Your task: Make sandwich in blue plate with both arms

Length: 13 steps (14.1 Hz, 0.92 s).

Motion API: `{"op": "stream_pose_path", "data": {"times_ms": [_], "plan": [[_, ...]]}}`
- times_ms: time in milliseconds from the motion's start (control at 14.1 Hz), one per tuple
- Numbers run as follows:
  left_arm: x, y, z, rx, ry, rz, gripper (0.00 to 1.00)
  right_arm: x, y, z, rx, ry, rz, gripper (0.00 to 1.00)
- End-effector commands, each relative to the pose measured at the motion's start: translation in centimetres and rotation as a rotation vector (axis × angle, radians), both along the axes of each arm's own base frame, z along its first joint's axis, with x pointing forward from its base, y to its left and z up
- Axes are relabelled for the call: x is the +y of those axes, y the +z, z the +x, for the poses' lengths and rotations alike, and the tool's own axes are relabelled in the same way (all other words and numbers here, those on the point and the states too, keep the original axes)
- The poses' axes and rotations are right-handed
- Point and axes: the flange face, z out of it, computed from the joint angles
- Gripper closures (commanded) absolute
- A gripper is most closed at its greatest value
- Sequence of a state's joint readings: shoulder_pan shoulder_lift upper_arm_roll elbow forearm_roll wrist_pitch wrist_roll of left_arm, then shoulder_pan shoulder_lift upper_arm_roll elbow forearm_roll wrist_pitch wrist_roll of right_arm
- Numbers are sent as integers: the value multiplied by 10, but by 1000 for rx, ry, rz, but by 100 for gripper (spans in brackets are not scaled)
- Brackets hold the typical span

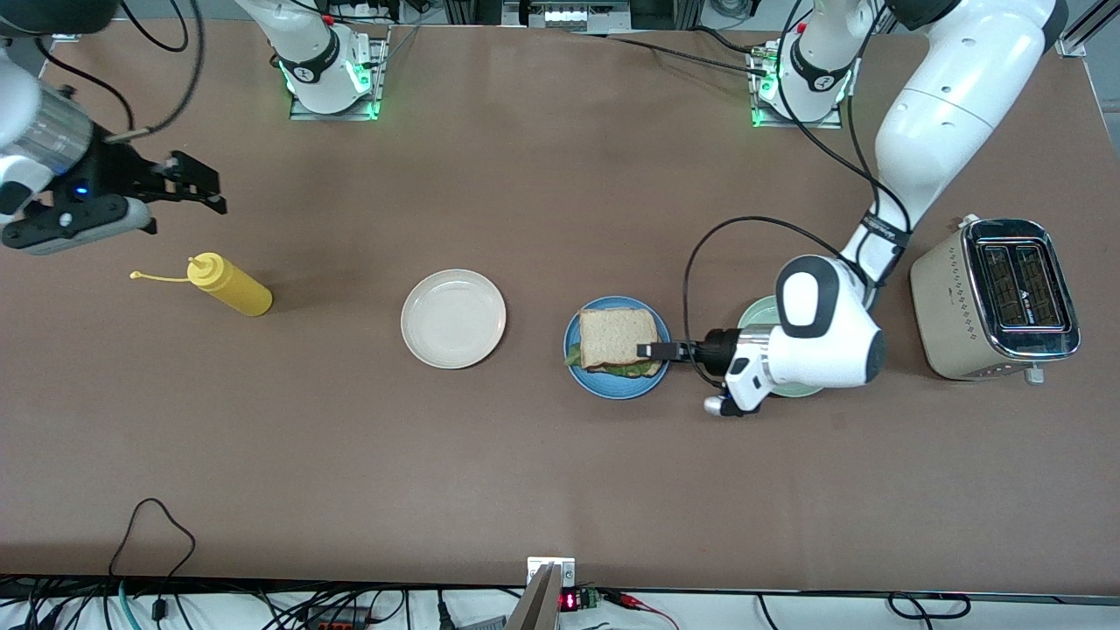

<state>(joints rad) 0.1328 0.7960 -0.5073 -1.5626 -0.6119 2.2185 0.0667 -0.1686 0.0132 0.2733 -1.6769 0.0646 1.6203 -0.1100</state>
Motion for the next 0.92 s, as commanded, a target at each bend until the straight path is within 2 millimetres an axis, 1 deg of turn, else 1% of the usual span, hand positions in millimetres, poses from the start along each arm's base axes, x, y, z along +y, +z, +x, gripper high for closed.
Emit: {"op": "stream_pose_path", "data": {"times_ms": [0,71,142,213,284,355,426,497,568,639,710,781,852], "plan": [[23,50,5,-56,-17,45,0,-13,-23,10,49,-91,-19,0],[33,65,6,-72,-39,72,0,-17,-32,14,67,-144,-22,0],[46,82,7,-110,-73,138,0,-20,-43,15,89,-202,-38,0],[53,95,5,-127,-112,198,0,-24,-57,16,103,-212,-78,0],[66,108,2,-93,-111,246,0,-29,-63,18,114,-207,-113,0],[86,120,-1,-69,-123,335,0,-38,-65,19,115,-219,-124,0],[95,140,-6,-87,-158,440,0,-55,-70,22,122,-249,-124,0],[109,163,-11,-98,-175,541,0,-69,-71,23,122,-276,-125,0],[121,184,-17,-98,-180,607,0,-80,-72,24,116,-292,-130,0],[129,203,-21,-122,-186,666,0,-88,-70,28,86,-305,-134,0],[133,224,-25,-159,-196,732,0,-95,-66,32,53,-317,-131,0],[139,242,-27,-174,-188,761,0,-97,-59,35,9,-319,-127,0],[149,260,-25,-183,-174,769,0,-100,-53,37,-21,-319,-130,0]]}}
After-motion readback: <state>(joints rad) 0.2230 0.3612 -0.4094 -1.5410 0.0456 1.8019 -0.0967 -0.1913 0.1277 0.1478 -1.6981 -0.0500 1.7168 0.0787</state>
